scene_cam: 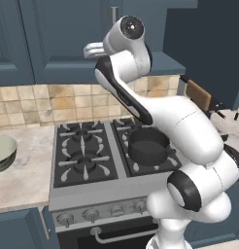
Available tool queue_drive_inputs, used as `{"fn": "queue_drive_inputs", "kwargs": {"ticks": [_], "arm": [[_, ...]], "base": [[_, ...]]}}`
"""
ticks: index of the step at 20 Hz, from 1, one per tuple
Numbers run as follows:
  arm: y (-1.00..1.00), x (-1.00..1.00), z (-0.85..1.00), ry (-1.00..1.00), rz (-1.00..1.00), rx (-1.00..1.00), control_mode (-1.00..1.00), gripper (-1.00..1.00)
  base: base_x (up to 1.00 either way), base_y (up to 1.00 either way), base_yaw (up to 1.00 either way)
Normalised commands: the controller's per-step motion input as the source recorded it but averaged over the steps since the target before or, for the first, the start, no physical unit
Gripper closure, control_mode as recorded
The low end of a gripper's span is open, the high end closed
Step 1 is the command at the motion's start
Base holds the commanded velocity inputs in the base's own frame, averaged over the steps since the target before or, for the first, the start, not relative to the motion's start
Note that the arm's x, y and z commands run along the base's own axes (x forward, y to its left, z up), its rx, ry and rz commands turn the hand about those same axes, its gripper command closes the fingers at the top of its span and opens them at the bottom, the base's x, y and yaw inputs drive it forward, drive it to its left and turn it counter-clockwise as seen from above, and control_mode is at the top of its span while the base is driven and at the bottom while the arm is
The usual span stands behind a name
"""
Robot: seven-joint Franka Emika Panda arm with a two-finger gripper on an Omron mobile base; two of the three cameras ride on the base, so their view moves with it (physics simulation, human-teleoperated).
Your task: Open the cabinet and move the ladle to the pot. Then close the cabinet.
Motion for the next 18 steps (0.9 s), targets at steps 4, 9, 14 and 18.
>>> {"fn": "queue_drive_inputs", "kwargs": {"ticks": [4,9,14,18], "arm": [[0.59,-0.83,-0.25,-0.15,0.15,0.0,-1.0,1.0],[0.79,-1.0,-0.06,-0.07,0.1,0.0,-1.0,1.0],[0.93,-1.0,0.0,0.0,0.02,0.0,-1.0,1.0],[0.85,-0.92,0.0,0.01,0.0,0.0,-1.0,1.0]], "base": [[0.0,0.0,0.0],[0.0,0.0,0.0],[0.0,0.0,0.0],[0.0,0.0,0.0]]}}
